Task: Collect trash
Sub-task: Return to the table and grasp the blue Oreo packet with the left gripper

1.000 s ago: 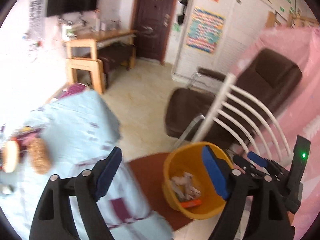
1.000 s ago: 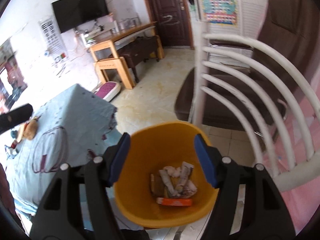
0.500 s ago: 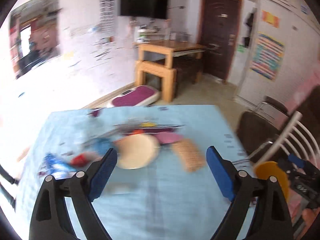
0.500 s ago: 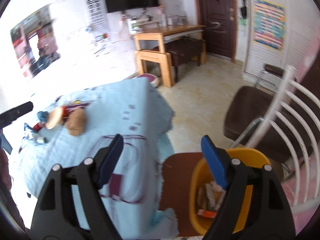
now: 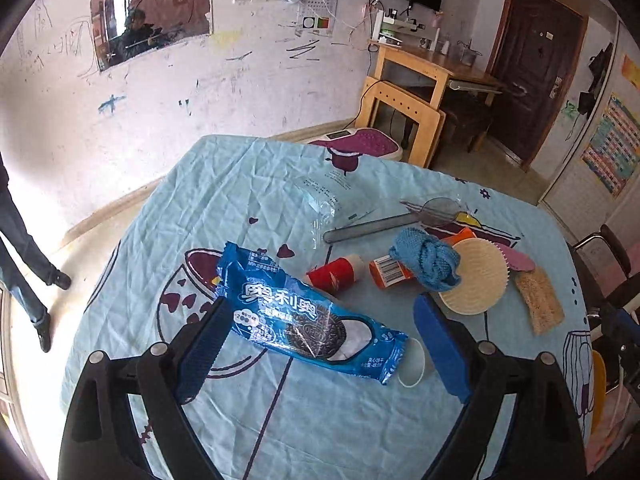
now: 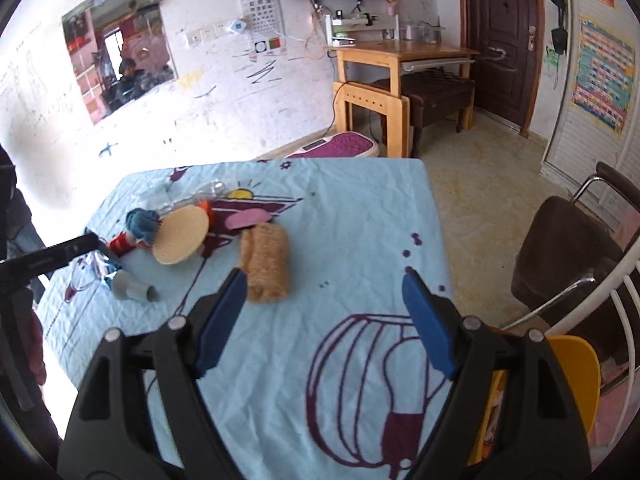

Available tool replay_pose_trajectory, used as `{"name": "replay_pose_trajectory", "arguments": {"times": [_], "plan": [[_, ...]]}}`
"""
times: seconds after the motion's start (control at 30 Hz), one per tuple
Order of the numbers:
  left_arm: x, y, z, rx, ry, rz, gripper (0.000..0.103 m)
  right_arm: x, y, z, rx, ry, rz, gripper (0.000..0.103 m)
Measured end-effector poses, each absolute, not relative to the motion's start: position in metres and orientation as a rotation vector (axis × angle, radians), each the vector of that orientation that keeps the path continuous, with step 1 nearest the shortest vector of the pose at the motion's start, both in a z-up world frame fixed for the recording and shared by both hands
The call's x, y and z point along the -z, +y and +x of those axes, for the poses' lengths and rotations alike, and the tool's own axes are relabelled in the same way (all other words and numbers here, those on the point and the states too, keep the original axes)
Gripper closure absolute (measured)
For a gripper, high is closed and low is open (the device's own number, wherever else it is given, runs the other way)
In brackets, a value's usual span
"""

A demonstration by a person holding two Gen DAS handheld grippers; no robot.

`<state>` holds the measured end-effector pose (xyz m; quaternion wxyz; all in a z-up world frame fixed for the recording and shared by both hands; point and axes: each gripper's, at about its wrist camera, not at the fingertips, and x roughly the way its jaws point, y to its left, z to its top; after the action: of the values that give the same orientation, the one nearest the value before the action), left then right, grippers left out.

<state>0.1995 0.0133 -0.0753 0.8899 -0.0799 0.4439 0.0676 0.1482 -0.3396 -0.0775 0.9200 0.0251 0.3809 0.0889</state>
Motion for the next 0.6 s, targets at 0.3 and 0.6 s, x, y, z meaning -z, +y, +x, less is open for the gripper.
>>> {"name": "replay_pose_trajectory", "arguments": {"times": [0.3, 0.6], "plan": [[0.109, 0.010, 0.213, -0.135, 1.039, -0.218, 0.016, 0.078, -0.324, 0.153, -0.193, 0.791, 0.014, 0.015], [0.115, 0.025, 0.215, -0.072, 1.067, -0.285, 0.078, 0.087, -0.318, 0.162, -0.216, 0.814, 0.007, 0.015]]}}
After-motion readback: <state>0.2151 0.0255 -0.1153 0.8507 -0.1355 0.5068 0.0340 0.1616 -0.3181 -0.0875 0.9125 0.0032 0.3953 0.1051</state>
